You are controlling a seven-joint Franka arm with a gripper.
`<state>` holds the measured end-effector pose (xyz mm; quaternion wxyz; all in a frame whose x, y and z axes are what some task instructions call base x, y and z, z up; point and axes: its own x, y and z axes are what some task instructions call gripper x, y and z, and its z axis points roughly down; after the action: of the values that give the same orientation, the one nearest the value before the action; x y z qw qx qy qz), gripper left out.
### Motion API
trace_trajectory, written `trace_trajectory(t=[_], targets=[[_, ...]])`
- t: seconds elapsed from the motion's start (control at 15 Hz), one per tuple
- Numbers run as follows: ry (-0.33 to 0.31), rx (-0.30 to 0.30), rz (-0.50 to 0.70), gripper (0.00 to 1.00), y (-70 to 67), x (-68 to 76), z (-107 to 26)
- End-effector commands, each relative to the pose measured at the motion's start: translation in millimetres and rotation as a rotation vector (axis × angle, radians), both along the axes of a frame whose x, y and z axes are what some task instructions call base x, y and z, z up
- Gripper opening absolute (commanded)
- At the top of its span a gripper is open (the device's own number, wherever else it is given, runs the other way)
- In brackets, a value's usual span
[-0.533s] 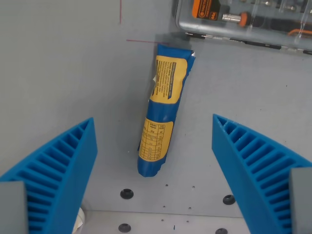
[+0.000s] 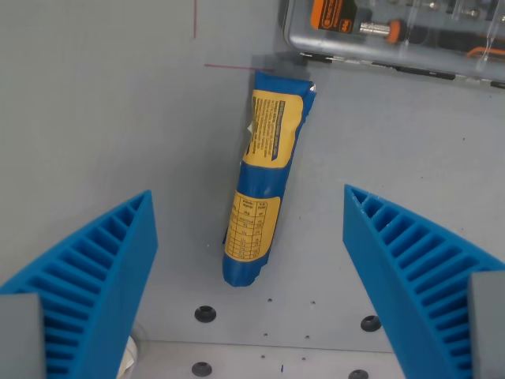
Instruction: Pick up the blue bag
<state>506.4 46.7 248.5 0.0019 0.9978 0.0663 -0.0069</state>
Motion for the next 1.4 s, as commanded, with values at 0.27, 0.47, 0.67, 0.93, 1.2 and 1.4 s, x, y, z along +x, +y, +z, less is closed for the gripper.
trace_trajectory(t=[0.27, 0.47, 0.67, 0.93, 1.2, 1.4], targets=[[-0.006, 0.002, 0.017, 1.0, 0.4, 0.6, -4.4], [-0.007, 0.004, 0.029, 1.0, 0.6, 0.9, -8.7], [-0.009, 0.006, 0.044, 1.0, 1.0, 1.2, -14.0], [-0.012, 0.008, 0.066, 1.0, 1.5, 1.8, -22.0], [-0.014, 0.011, 0.089, 1.0, 2.0, 2.5, -30.1], [-0.016, 0.012, 0.105, 1.0, 2.4, 2.9, -35.6]])
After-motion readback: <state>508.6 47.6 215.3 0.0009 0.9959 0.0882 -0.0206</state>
